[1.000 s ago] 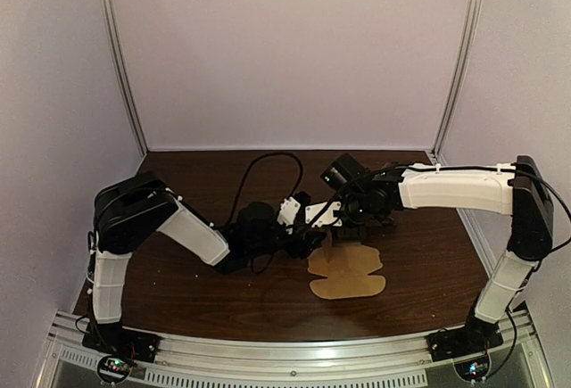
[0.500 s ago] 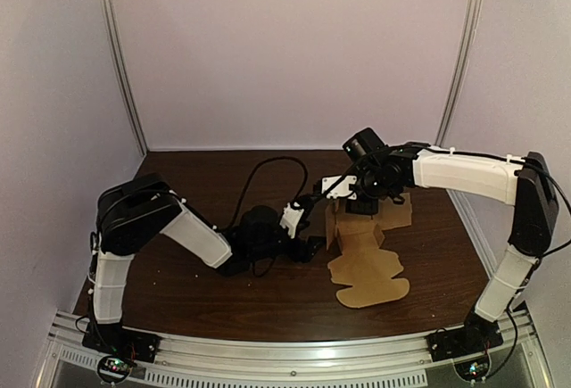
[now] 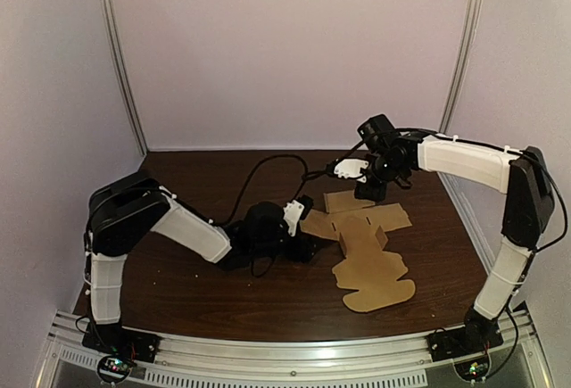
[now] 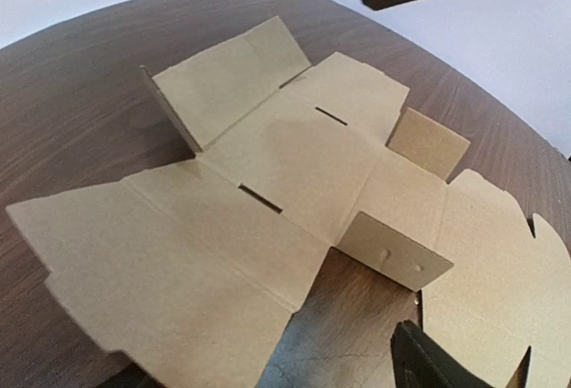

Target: Fold the paper box

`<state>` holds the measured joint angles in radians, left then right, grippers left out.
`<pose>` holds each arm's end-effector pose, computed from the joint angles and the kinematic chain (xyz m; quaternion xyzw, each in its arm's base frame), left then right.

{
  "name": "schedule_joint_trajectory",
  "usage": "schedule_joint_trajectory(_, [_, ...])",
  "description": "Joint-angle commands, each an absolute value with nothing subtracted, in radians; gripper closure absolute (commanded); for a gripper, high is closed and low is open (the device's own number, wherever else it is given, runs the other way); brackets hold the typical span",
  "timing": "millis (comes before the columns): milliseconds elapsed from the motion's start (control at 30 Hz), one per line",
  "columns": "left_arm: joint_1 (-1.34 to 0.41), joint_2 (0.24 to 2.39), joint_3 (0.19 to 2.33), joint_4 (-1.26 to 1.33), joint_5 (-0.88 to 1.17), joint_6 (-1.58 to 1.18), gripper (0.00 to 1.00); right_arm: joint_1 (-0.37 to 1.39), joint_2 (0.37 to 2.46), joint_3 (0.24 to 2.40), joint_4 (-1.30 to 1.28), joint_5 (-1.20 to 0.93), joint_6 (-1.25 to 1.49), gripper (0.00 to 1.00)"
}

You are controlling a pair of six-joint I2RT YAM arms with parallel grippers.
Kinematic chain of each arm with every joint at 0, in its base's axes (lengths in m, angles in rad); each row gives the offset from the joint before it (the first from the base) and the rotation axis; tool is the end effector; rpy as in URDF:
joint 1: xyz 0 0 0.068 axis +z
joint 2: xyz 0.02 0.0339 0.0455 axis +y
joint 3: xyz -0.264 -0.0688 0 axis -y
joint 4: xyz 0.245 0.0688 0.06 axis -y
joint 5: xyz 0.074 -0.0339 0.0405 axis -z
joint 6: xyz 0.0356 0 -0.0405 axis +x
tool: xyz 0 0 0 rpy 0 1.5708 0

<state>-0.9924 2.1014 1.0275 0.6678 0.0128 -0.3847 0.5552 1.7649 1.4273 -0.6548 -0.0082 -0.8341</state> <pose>0.2313 -0.3551 0.1111 0.2532 0.7958 -0.3536 0.4213 0.3244 0.2015 0.2562 -0.6144 0.7356 -0.0357 0.2830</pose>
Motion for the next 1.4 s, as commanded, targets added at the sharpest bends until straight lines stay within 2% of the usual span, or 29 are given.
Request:
schedule_joint_trajectory(0, [-0.993,1.955,1.107,0.308,-0.118,-0.637,0.24,0.467,1.762,1.483,-0.730,-0.112,-0.707,0.48])
schedule_joint_trajectory(233, [-0.934,1.944,1.216,0.011,-0.141,-0.856,0.23,0.349,1.746,1.476,-0.725,-0.248,-0.584,0.46])
schedule_joint_trajectory(500, [-0.850,2.010,1.295,0.006,0.053,-0.956,0.26,0.286,1.731,1.468,-0.759,-0.349,-0.548,0.41])
schedule_joint_trajectory(700, [-0.845,2.059,1.349,-0.050,0.169,-1.008,0.35,0.252,1.740,1.481,-0.813,-0.407,-0.534,0.42])
schedule_joint_trajectory(867, [-0.838,2.077,1.355,-0.055,0.219,-1.031,0.48,0.233,1.791,1.531,-0.883,-0.429,-0.593,0.43])
schedule_joint_trajectory(1267, [-0.829,2.094,1.321,-0.006,0.302,-1.029,0.97,0.221,1.890,1.632,-1.015,-0.437,-0.661,0.49])
schedule_joint_trajectory(1367, [-0.822,2.077,1.318,0.008,0.348,-0.971,1.00,0.222,1.910,1.675,-1.084,-0.470,-0.706,0.50])
